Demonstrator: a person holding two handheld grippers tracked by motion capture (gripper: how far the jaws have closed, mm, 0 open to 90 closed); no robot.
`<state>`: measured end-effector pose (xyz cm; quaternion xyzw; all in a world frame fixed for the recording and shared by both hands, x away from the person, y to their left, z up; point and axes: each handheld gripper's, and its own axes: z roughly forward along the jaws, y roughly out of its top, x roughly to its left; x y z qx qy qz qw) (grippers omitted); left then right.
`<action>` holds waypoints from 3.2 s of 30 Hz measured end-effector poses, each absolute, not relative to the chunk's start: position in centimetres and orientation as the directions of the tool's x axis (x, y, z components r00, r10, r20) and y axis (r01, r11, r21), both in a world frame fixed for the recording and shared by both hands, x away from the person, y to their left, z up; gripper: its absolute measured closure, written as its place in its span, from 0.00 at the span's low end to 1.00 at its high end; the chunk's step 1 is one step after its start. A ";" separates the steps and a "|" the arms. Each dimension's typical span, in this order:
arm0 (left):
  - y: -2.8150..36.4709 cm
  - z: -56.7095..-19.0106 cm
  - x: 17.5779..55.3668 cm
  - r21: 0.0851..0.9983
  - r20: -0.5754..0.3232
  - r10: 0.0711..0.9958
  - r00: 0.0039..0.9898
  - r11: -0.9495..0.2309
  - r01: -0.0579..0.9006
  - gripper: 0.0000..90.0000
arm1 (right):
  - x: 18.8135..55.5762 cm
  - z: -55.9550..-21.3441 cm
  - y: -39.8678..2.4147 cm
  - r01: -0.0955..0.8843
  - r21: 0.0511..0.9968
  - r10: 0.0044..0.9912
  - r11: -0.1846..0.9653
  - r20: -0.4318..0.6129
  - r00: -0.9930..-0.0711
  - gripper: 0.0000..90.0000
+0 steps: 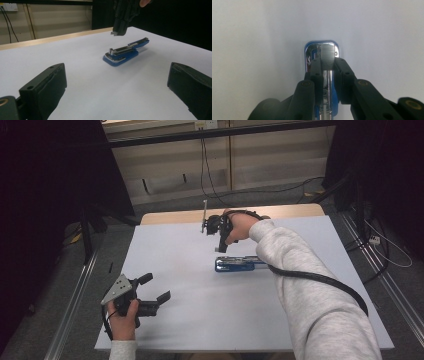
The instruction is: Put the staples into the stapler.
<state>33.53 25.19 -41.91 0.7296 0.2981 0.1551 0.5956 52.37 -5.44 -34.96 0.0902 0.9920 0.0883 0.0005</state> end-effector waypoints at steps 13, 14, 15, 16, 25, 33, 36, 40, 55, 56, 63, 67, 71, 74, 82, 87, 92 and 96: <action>25.2 -41.9 33.5 0.962 -0.131 0.620 0.773 -0.108 0.250 0.03 | 52.3 -35.0 -5.5 0.178 0.192 0.181 0.965 0.004 -0.984 0.87; 25.2 -41.9 33.6 0.962 -0.127 0.620 0.774 -0.111 0.247 0.03 | 52.3 -35.0 -5.5 0.181 0.197 0.184 0.964 0.003 -0.983 0.87; 25.2 -41.9 33.6 0.963 -0.127 0.620 0.774 -0.110 0.247 0.03 | 52.4 -35.1 -5.5 0.183 0.202 0.185 0.962 0.005 -0.983 0.87; 25.2 -41.9 33.6 0.962 -0.131 0.621 0.773 -0.108 0.249 0.03 | 52.4 -35.2 -5.5 0.181 0.206 0.183 0.962 0.006 -0.983 0.87; 25.1 -41.9 33.6 0.962 -0.124 0.625 0.771 -0.113 0.247 0.03 | 52.4 -36.0 -5.9 0.194 0.209 0.194 0.959 0.019 -0.981 0.87; 25.1 -41.9 33.6 0.961 -0.129 0.623 0.771 -0.114 0.253 0.03 | 52.3 -36.7 -5.9 0.194 0.211 0.194 0.958 0.019 -0.981 0.87; 25.1 -41.9 33.6 0.961 -0.126 0.624 0.771 -0.116 0.251 0.03 | 52.3 -36.9 -5.7 0.191 0.212 0.191 0.959 0.021 -0.981 0.87; 25.1 -41.9 33.6 0.962 -0.126 0.623 0.772 -0.115 0.249 0.03 | 52.2 -37.1 -5.7 0.190 0.215 0.189 0.958 0.026 -0.982 0.87; 25.2 -41.9 33.7 0.963 -0.120 0.626 0.771 -0.117 0.245 0.03 | 52.0 -38.3 -6.1 0.191 0.206 0.188 0.960 0.031 -0.982 0.87; 25.2 -41.9 33.7 0.963 -0.120 0.626 0.771 -0.117 0.245 0.03 | 52.0 -38.3 -6.1 0.191 0.206 0.188 0.960 0.031 -0.982 0.87; 25.1 -41.9 33.8 0.961 -0.123 0.623 0.772 -0.118 0.249 0.03 | 52.0 -38.6 -6.2 0.190 0.201 0.187 0.961 0.034 -0.982 0.87; 25.1 -41.9 33.7 0.962 -0.126 0.623 0.772 -0.114 0.248 0.03 | 52.1 -38.7 -6.3 0.190 0.201 0.188 0.961 0.029 -0.982 0.87; 25.1 -41.9 33.8 0.961 -0.126 0.625 0.770 -0.116 0.251 0.03 | 52.1 -38.9 -6.4 0.188 0.206 0.185 0.960 0.038 -0.982 0.87; 25.1 -41.9 33.8 0.961 -0.124 0.623 0.772 -0.118 0.250 0.03 | 52.1 -39.1 -6.4 0.189 0.200 0.185 0.961 0.035 -0.982 0.87; 25.2 -41.9 33.8 0.961 -0.126 0.624 0.771 -0.115 0.250 0.03 | 52.2 -39.2 -6.4 0.190 0.194 0.188 0.962 0.031 -0.982 0.87; 25.2 -41.9 33.8 0.961 -0.126 0.623 0.772 -0.116 0.251 0.03 | 52.2 -39.3 -6.4 0.185 0.188 0.183 0.965 0.032 -0.983 0.87; 25.1 -42.0 33.8 0.960 -0.126 0.624 0.771 -0.118 0.253 0.03 | 52.2 -39.5 -6.5 0.184 0.187 0.181 0.965 0.033 -0.983 0.87; 25.0 -42.0 33.8 0.960 -0.129 0.623 0.772 -0.118 0.255 0.03 | 52.3 -39.6 -6.6 0.185 0.191 0.181 0.964 0.037 -0.983 0.87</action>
